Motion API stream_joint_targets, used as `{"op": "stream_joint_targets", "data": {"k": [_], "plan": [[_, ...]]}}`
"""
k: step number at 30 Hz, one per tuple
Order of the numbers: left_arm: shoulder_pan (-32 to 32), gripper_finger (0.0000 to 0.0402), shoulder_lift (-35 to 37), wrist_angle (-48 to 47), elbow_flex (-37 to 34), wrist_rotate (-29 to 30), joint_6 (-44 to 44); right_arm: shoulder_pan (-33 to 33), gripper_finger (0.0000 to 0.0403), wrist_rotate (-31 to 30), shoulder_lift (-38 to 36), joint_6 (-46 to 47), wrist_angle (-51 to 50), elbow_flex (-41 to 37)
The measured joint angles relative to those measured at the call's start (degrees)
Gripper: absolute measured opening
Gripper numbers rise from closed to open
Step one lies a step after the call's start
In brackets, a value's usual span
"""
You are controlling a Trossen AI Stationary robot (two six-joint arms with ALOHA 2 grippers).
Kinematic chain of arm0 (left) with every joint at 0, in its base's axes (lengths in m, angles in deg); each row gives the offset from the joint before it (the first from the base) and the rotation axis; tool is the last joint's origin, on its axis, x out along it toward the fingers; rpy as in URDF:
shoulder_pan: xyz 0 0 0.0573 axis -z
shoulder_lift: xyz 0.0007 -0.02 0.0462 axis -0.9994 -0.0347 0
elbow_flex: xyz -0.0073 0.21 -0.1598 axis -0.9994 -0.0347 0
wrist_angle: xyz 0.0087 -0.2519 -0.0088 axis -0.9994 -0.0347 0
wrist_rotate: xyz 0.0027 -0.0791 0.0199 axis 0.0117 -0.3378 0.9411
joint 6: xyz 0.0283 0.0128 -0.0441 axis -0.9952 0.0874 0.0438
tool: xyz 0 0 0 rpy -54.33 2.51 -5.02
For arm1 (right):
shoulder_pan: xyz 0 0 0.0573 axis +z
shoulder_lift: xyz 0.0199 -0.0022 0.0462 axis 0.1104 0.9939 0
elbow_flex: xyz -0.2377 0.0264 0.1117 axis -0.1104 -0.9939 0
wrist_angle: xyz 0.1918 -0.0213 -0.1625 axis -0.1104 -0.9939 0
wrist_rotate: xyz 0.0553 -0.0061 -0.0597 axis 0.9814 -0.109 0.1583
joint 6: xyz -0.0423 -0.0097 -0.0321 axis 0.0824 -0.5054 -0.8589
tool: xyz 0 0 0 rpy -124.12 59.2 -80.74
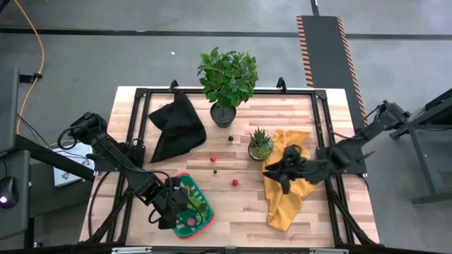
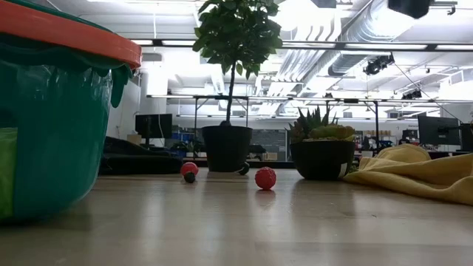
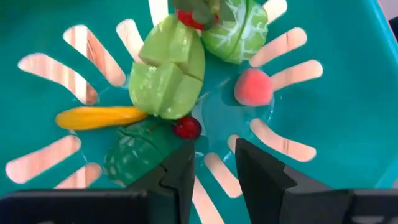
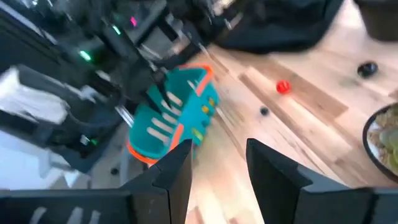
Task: Pick and placing Produce into tupperware
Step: Put the red raspberry into the blue basket
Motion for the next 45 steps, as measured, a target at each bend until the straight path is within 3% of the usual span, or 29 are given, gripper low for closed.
{"op": "stream_joint_targets", "data": {"k": [10,19,28,35,38,45], "plan": [[0.00,0.0062,4.45,-2.41,0.00,-0.42,4.28,-7.54,0.0142,10.75,10.08,0.64,-0.67,1.37],[0.00,0.0035,8.29,-4.38,0.00,2.56,7.68,-10.55,0.0142,11.81,23.97,-1.12,-24.76,21.01],[-0.02,0.0030,10.06,-6.05,0.00,4.07,11.69,-13.44,0.0142,15.24,34.67,8.10,-31.74,35.54],[0.00,0.0015,11.31,-9.92,0.02,4.26,12.65,-14.86,0.0142,18.59,44.21,8.09,-39.93,45.22],[-0.02,0.0008,12.66,-11.52,0.04,4.46,12.66,-15.34,0.0142,19.51,47.65,11.36,-44.61,47.93],[-0.02,0.0003,17.18,-16.74,0.02,4.72,12.52,-16.79,0.0167,21.66,50.71,16.64,-40.08,48.22]]}}
